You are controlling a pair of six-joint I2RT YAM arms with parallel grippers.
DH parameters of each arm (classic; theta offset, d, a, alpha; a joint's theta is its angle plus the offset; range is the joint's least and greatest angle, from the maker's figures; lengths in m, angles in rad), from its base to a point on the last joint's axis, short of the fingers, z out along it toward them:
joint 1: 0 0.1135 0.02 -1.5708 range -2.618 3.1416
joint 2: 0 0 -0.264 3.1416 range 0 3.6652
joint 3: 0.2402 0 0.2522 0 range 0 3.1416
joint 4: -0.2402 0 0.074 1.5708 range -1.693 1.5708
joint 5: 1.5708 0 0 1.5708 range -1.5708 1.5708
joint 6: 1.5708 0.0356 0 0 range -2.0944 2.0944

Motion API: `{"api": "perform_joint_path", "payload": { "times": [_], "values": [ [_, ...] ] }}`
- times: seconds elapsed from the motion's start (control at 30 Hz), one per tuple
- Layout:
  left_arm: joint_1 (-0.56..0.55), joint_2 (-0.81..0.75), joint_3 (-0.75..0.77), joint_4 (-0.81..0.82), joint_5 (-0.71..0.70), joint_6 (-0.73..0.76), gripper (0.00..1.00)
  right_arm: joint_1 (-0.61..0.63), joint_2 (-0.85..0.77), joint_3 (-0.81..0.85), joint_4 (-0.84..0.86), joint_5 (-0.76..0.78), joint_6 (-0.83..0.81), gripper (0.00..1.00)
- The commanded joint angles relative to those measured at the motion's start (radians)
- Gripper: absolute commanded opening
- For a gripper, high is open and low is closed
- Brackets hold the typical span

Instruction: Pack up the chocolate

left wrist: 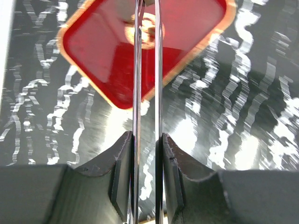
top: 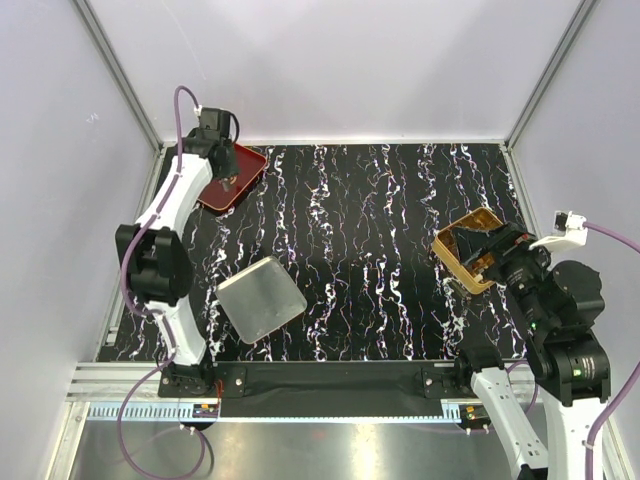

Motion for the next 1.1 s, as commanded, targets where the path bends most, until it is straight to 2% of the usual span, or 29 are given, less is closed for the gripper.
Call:
{"api": "perform_joint_path", "payload": {
  "times": [0.0,0.1,0.13,0.27,0.33,0.47,0.8,1.07],
  "values": [
    [-0.077,-0.114,-0.025,0.066,0.163,0.003,0.22,0.007,-0.008,0.060,-0.011,0.000,0.006,1.00],
    [-0.180,-0.147,0.000,0.073,0.252,-0.012,0.22,0.007,-0.017,0.072,-0.036,0.010,0.001,1.00],
    [-0.209,-0.155,0.002,0.087,0.322,-0.017,0.22,0.005,-0.020,0.073,-0.042,0.013,0.004,1.00],
    [-0.399,-0.167,0.009,0.144,0.422,-0.069,0.24,0.005,-0.038,0.080,-0.053,0.010,0.020,1.00],
    [-0.454,-0.163,-0.006,0.216,0.506,-0.101,0.24,0.005,-0.040,0.092,-0.063,0.004,0.024,1.00],
    [-0.607,-0.097,-0.009,0.351,0.570,-0.169,0.25,0.007,-0.047,0.103,-0.073,0.012,0.031,1.00],
    [-0.754,0.181,0.251,0.411,0.639,-0.204,0.24,0.005,-0.057,0.099,-0.082,0.018,0.020,1.00],
    [-0.769,0.274,0.258,0.451,0.631,-0.207,0.25,0.007,-0.063,0.089,-0.076,0.021,0.009,1.00]
  ]
}}
